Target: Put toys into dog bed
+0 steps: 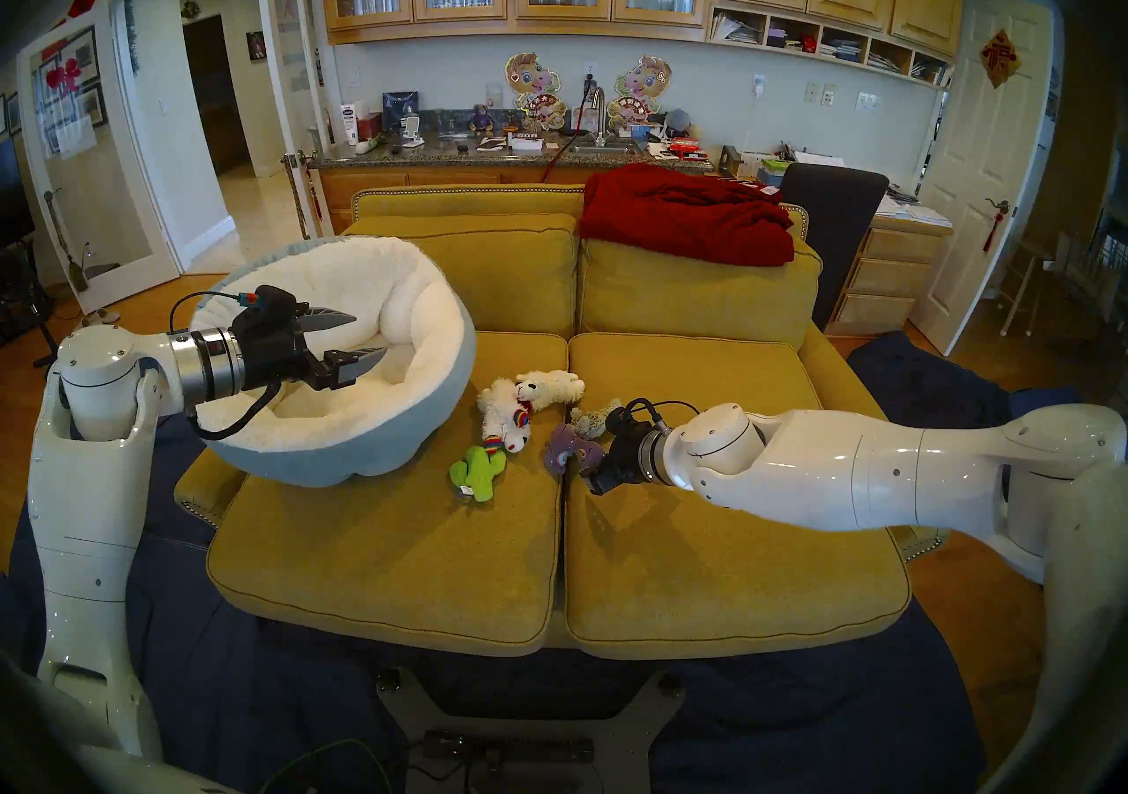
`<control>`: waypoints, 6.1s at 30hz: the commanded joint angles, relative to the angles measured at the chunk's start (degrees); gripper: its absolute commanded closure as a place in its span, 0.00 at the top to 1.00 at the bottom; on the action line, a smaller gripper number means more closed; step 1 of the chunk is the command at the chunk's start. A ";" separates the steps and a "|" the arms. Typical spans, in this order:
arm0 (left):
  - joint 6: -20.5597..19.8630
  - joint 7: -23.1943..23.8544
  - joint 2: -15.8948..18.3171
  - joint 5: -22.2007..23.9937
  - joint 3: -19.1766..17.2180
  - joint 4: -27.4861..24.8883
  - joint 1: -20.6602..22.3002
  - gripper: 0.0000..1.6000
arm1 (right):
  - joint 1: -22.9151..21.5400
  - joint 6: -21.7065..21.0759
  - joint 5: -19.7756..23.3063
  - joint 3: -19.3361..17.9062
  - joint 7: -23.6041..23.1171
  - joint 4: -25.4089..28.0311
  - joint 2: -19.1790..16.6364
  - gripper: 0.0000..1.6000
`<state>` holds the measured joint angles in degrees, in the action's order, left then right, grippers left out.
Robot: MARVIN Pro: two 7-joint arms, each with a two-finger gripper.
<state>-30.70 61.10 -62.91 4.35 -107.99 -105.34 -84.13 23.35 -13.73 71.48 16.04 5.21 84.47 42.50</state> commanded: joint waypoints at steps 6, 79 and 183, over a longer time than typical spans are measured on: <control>0.22 -0.01 0.07 0.52 -0.47 -0.95 1.50 1.00 | -1.19 0.18 0.78 -1.32 -1.84 -2.77 2.89 1.00; 5.53 7.57 -1.31 6.23 -0.08 -1.13 2.25 1.00 | -13.25 7.34 -3.55 -1.45 4.96 31.47 -27.54 0.00; -2.63 10.35 7.39 22.18 22.11 2.29 8.41 1.00 | -24.82 7.42 -3.10 4.37 -13.44 44.48 -36.73 0.00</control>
<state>-34.14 70.51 -55.59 25.88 -85.14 -103.51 -77.95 1.47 -6.91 68.17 21.37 -7.52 127.69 5.80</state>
